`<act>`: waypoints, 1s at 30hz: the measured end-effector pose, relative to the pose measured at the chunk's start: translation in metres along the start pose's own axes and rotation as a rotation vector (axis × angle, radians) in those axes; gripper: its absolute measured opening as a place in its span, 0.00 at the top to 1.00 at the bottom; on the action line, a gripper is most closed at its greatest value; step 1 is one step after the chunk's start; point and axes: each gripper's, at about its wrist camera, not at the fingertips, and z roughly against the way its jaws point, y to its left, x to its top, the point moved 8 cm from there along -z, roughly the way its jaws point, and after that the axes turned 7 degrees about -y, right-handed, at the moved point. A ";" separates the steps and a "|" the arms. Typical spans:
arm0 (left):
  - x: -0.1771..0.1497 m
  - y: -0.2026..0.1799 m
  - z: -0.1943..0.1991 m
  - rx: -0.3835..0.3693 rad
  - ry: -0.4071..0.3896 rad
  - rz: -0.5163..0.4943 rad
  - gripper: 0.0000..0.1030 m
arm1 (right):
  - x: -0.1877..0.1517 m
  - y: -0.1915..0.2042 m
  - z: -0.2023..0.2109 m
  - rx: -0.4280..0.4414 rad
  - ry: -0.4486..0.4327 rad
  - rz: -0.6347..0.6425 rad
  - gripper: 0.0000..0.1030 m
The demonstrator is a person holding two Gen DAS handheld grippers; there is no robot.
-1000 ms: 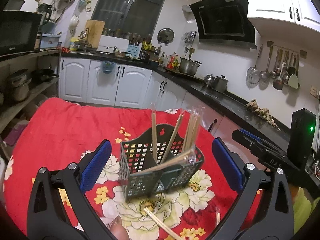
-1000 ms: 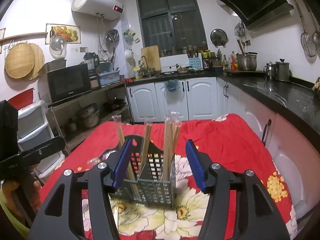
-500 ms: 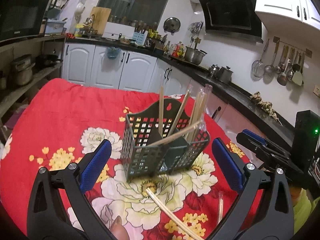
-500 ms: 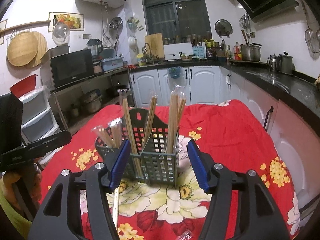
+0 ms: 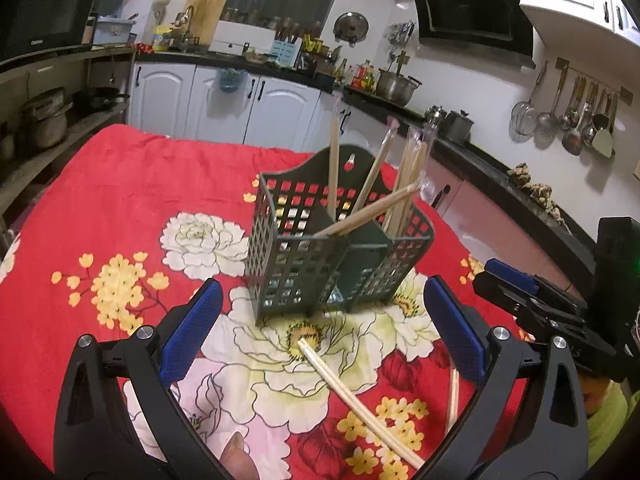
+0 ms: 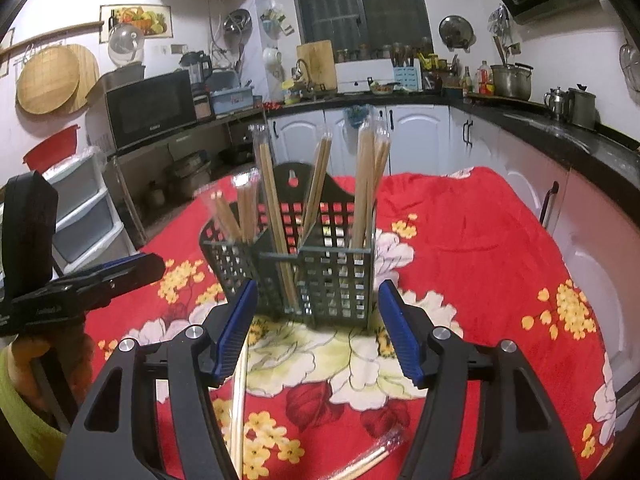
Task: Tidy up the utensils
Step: 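Lower both open tools past the caddy toward the last wrapped chopsticks on the cloth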
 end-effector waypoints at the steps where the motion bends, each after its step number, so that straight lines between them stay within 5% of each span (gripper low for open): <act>1: -0.002 0.001 -0.001 0.004 0.007 0.003 0.10 | -0.003 0.000 0.000 0.000 0.008 -0.001 0.41; 30: -0.074 0.002 -0.061 -0.047 0.268 0.098 0.10 | -0.083 -0.048 -0.004 -0.089 0.259 -0.082 0.41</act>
